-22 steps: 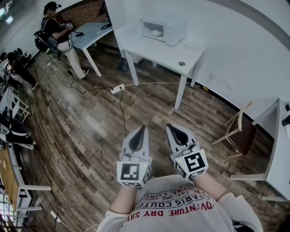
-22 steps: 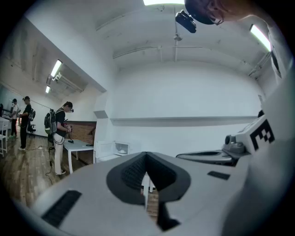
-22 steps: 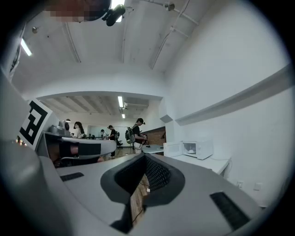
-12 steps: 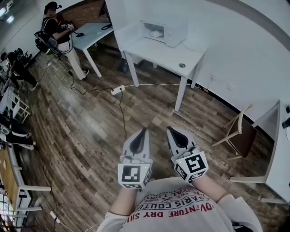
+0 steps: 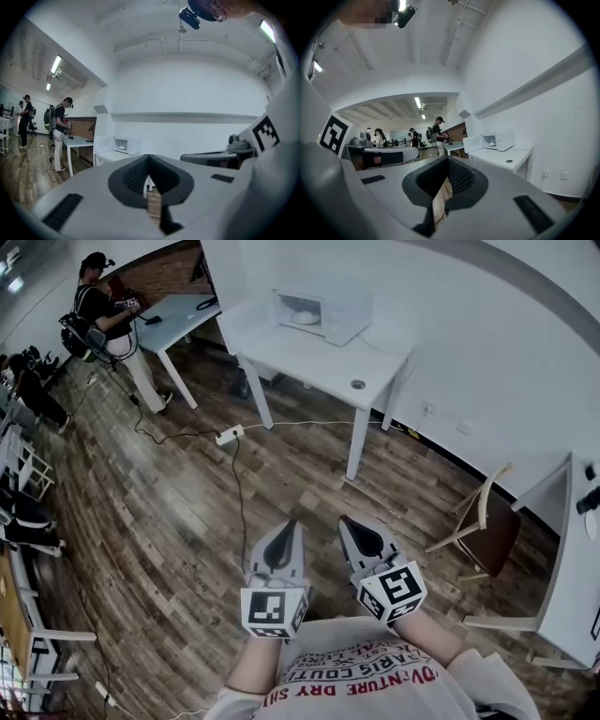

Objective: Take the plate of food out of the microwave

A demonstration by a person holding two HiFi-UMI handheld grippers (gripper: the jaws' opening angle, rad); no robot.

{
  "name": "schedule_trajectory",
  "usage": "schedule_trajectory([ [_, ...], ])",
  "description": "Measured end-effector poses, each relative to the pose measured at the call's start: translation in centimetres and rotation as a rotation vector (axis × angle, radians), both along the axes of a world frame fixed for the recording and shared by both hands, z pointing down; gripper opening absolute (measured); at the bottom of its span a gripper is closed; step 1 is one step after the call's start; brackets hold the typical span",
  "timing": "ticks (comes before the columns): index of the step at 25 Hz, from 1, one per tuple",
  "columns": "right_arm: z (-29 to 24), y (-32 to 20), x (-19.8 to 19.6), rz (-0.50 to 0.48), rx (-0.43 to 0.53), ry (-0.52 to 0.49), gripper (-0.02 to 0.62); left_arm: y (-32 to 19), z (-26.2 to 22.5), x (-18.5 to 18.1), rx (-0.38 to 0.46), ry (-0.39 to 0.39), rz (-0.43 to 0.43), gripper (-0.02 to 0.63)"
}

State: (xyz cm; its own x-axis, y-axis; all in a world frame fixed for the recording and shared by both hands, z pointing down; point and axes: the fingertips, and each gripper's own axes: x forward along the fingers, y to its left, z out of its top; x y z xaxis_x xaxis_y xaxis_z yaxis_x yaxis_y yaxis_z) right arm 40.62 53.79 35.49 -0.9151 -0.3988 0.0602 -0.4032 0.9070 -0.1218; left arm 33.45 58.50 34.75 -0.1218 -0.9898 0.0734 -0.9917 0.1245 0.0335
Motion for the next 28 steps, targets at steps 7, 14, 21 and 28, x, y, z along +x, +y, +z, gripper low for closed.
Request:
schedule_trajectory([
  [7,0.4,-4.6,0.0,0.004,-0.015,0.031,0.005,-4.1,0.4,-0.1,-0.026,0.025,-0.004,0.006],
  [14,1.0,-9.9,-4.9,0.036,-0.011,0.017,0.005,-9.3,0.9,-6.1,-0.014,0.02,0.008,0.006],
  [21,-1.1,-17.6,-14.6,0.083,0.034,0.009,0.005,-17.4,-0.6,-16.1,0.009,0.039,0.051,0.006],
  [28,-1.3,-24.7,-23.8,0.116,0.052,0.017,0.005,-25.0,-2.0,-26.3,0.033,0.002,0.087,0.006],
])
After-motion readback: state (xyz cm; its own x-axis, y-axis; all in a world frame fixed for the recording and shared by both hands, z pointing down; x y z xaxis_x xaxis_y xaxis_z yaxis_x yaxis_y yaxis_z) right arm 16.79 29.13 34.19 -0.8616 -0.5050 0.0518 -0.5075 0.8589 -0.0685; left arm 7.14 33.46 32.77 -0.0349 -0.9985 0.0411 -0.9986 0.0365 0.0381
